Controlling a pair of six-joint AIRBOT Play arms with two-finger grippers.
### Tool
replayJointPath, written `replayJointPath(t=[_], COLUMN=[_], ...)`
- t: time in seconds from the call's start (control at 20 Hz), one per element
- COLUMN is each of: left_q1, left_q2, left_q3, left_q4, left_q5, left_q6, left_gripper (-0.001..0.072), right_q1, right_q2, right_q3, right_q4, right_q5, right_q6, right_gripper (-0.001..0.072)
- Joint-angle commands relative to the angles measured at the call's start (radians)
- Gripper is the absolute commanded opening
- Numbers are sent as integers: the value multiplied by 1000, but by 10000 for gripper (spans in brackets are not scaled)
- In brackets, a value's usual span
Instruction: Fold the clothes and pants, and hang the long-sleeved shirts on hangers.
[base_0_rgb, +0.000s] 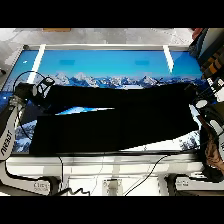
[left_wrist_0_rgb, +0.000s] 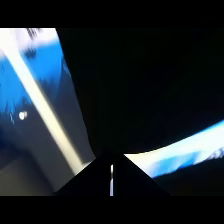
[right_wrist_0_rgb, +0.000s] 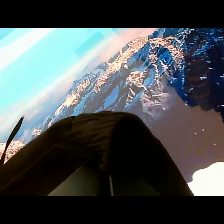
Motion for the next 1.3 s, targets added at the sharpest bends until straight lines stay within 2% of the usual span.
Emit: replayJointPath(t=[0.0, 0.3, 0.35, 0.4, 0.45, 0.5, 0.55, 0.75, 0.85, 0.9, 1.0, 1.05, 1.15, 1.25], left_q1=[20, 22, 22, 21, 18, 12, 7, -31, -41, -44, -44, -44, -40, -29], left_q2=[-2, -3, -3, -3, -3, -2, 0, 10, 39, 62, 115, 140, 185, 225], left_q3=[-18, -18, -18, -17, -17, -17, -17, -16, -16, -16, -16, -16, -16, -17], left_q4=[59, 58, 58, 58, 58, 55, 54, 59, 58, 58, 56, 44, -38, -301], left_q5=[32, 56, 55, 52, 53, 51, 50, 49, 49, 49, 35, 16, -12, -9], left_q6=[-8, -7, -7, -8, -10, -12, -12, -26, -75, -100, -122, -133, -135, -134], left_gripper=[6, 20, 114, 454, 720, 710, 709, 691, 451, 339, 7, 9, 8, 8], right_q1=[1, 1, 1, 1, 1, 1, 1, 0, 0, 0, -18, -34, -88, -181], right_q2=[-1, -1, -1, -1, -1, -1, -1, 41, 96, 135, 224, 277, 380, 467], right_q3=[1, 1, 1, 1, 1, 1, 1, 1, 1, 1, 1, 1, 1, 0], right_q4=[0, -1, -1, -1, -1, -5, -16, -35, -66, -75, -113, -135, -177, -190], right_q5=[0, 0, 0, 2, 9, 18, 23, 104, 133, 154, 238, 304, 492, 733], right_q6=[-1, -2, -2, -2, -2, -3, -3, -12, -12, -12, -12, -12, -11, 8], right_gripper=[19, 19, 19, 41, 247, 561, 701, 682, 678, 606, 137, 24, 17, 16])
